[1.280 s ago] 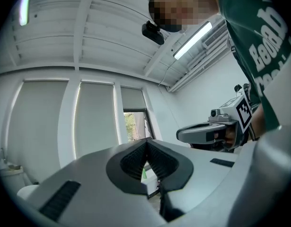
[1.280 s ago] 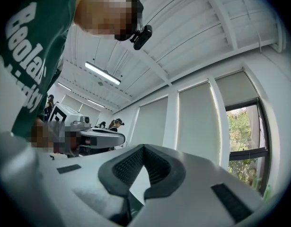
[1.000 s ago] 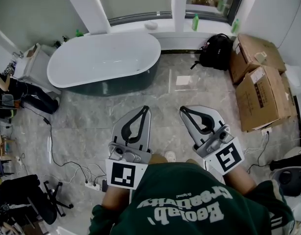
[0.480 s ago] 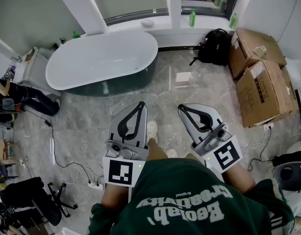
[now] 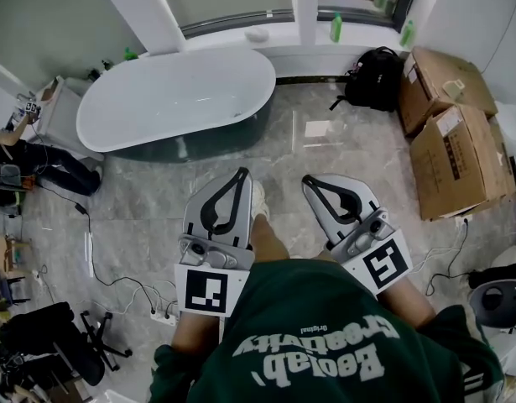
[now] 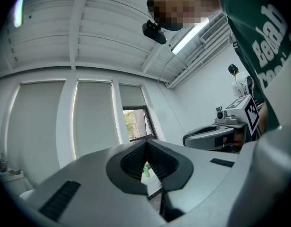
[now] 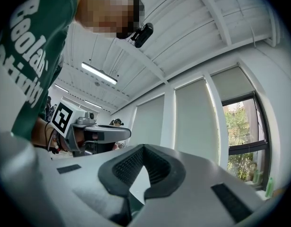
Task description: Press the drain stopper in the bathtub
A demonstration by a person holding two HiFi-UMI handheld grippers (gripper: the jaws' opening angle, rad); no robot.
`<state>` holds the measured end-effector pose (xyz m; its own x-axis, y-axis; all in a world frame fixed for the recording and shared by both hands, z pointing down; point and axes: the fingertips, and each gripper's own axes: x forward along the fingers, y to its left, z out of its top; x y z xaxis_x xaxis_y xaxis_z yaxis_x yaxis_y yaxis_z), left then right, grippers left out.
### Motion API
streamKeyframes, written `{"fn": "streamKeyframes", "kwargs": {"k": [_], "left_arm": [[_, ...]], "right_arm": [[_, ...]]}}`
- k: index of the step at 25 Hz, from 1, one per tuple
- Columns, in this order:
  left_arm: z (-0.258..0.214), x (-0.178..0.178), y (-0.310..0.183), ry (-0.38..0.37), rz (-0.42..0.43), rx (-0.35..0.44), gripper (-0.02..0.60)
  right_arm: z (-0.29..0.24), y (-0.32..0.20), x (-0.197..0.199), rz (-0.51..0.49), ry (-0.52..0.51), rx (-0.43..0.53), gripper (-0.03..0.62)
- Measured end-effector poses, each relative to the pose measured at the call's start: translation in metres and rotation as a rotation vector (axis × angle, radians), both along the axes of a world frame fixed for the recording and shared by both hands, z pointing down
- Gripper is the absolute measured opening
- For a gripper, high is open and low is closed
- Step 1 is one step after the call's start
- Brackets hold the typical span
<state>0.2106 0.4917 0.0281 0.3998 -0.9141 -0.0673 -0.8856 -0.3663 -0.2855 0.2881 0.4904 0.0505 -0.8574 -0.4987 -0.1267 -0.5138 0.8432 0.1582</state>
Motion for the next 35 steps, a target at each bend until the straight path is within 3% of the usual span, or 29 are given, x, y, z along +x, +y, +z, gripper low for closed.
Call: {"fn": "streamKeyframes", "kwargs": {"k": [5, 20, 35], "left_arm": [[0.002, -0.018, -0.029, 0.068, 0.019, -0.005, 0.006], [0.005, -0.090, -0.186, 0.124, 0.030, -0.026, 0.006], [0.008, -0.160, -0.372, 0.043, 0.095, -0.047, 0.006]], "right_arm": [[0.004, -0.029, -0.019, 0.008, -0.001, -0.009, 0.012], [0.008, -0.179, -0.085, 0.062, 0.039, -0.050, 0.012], [0.014, -0.364, -0.161, 0.130, 0.029, -0.082, 0.012]]}}
